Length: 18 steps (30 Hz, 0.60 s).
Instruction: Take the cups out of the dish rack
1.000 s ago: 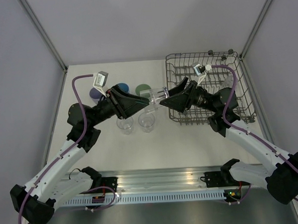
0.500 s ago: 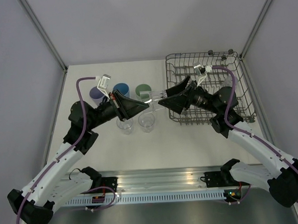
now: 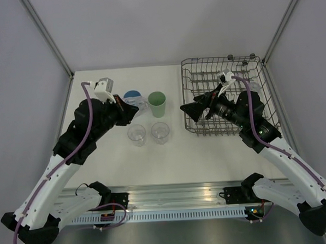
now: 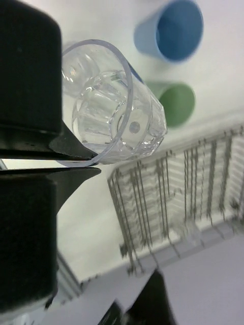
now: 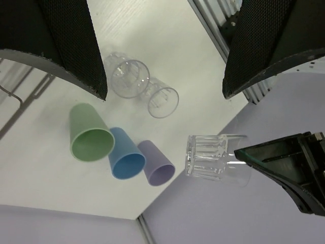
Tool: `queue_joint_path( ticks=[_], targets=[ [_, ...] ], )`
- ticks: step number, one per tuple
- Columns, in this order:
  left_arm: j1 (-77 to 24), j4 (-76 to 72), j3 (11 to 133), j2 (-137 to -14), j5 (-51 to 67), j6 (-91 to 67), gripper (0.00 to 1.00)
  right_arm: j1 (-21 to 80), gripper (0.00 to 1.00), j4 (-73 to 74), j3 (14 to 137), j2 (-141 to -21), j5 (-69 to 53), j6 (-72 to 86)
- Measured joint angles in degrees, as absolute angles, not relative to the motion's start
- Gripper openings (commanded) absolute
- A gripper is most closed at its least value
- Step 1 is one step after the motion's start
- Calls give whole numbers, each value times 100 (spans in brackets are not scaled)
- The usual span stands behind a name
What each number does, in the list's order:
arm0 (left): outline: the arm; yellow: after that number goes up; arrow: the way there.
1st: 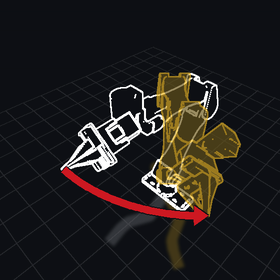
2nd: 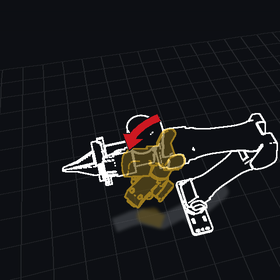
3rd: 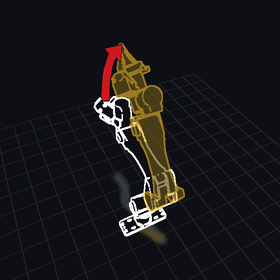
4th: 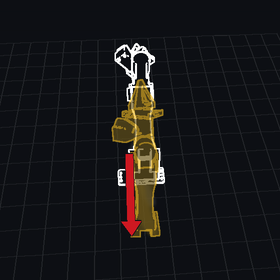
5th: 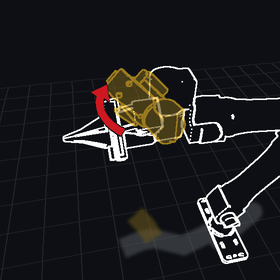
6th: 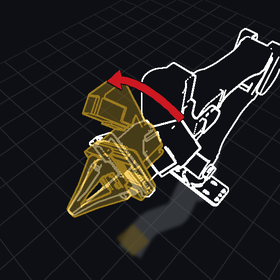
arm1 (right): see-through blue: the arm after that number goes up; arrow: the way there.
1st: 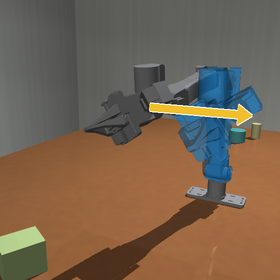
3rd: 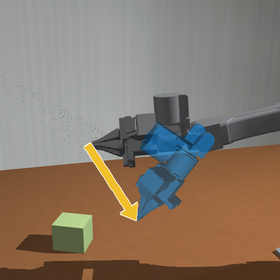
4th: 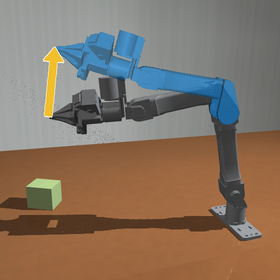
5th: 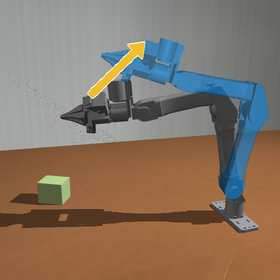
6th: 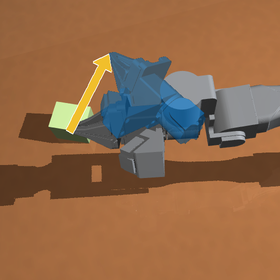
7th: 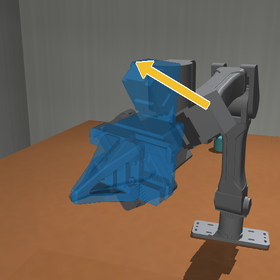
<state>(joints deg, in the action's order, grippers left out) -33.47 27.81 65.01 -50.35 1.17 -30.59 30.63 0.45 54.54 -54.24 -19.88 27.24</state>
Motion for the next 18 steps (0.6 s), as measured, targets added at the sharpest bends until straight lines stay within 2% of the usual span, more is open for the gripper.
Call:
queue_joint_path(
  ticks=[7, 12, 18],
  targets=[
    [-2836, 4285, 6971, -6086, -838, -2681, 2, 3063, 98, 875, 5459, -5308, -1632, 2209],
    [-2176, 4934, 6971, -6495, -904, -2392, 2, 3063, 98, 1264, 5459, -5094, -1455, 1925],
    [-1959, 5284, 6967, -7345, -816, -2069, 2, 3063, 98, 1549, 5459, -4989, -1446, 1684]
  ],
)
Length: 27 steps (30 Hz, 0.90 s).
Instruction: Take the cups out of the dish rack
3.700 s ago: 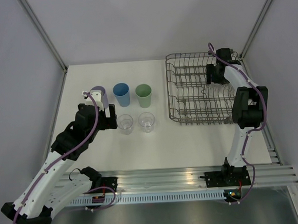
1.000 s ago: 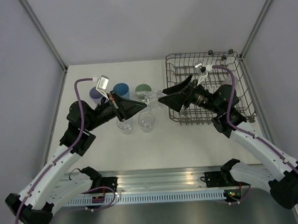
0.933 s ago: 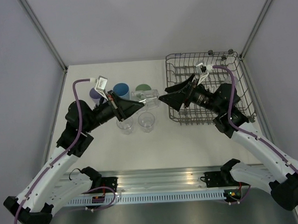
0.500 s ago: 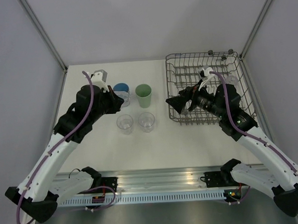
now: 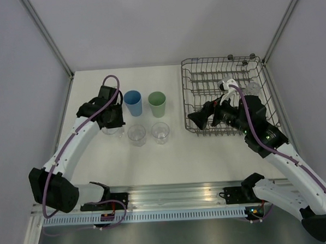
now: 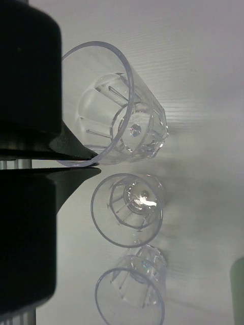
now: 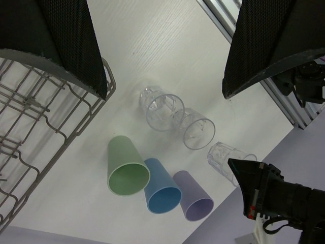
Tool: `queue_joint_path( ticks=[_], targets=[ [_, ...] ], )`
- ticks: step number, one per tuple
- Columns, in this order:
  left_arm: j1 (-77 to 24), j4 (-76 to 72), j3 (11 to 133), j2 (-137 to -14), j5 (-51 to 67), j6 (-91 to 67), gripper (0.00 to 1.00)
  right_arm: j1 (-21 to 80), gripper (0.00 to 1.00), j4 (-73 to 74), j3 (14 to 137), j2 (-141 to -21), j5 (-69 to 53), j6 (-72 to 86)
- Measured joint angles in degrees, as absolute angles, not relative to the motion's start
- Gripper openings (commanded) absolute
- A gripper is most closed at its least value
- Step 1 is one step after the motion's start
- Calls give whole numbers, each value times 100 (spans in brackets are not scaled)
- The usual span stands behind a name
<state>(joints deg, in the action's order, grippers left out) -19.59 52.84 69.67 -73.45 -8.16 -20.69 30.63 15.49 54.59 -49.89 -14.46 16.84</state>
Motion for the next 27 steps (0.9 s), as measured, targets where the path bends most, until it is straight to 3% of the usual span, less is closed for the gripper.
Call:
queue_joint_path(
  ticks=[27],
  targets=[
    [-1743, 5282, 6619, -8851, -690, -1634, 4, 3063, 98, 2213, 5457, -4410, -1208, 1033]
  ],
)
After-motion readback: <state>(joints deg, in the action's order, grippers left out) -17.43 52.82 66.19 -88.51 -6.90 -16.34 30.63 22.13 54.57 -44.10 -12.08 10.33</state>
